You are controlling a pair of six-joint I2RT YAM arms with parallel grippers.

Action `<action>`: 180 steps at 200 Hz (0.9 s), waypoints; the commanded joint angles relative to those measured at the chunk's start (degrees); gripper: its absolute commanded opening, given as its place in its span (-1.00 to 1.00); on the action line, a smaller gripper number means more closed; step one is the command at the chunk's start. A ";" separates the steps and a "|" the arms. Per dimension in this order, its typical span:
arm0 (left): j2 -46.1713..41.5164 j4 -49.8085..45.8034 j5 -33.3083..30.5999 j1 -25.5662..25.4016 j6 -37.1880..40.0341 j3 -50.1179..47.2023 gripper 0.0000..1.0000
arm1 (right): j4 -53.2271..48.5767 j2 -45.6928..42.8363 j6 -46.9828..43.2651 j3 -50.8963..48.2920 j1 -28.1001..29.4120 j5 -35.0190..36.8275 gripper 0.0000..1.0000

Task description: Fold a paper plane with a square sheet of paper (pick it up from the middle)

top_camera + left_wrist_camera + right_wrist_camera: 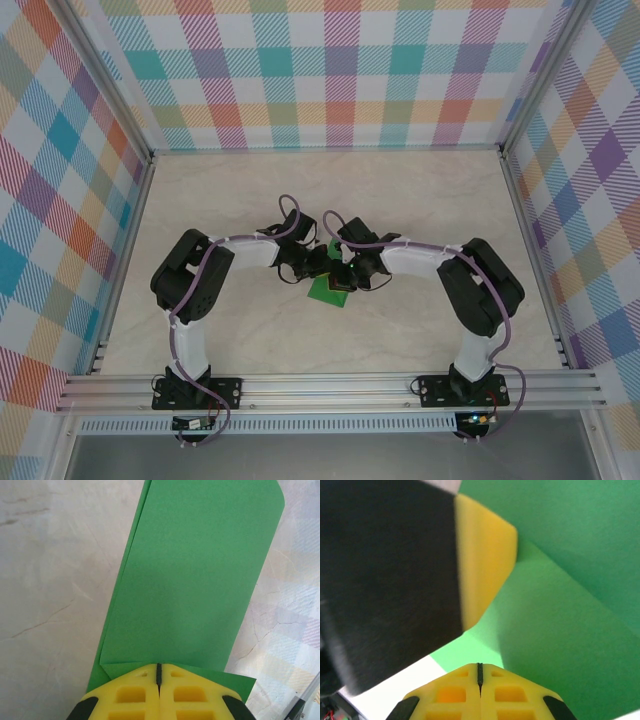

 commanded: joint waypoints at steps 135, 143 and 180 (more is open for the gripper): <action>4.18 -5.49 -7.84 -0.34 -0.93 -3.74 -0.97 | -4.71 1.48 -1.97 -1.80 0.20 1.59 -1.00; 4.25 -5.58 -8.11 -0.34 -1.03 -3.84 -0.97 | -5.22 1.12 -2.62 -2.04 0.20 1.35 -1.00; 4.53 -5.58 -8.56 -0.34 -1.38 -4.00 -0.98 | -7.73 -0.45 -5.60 -3.21 0.19 0.21 -1.00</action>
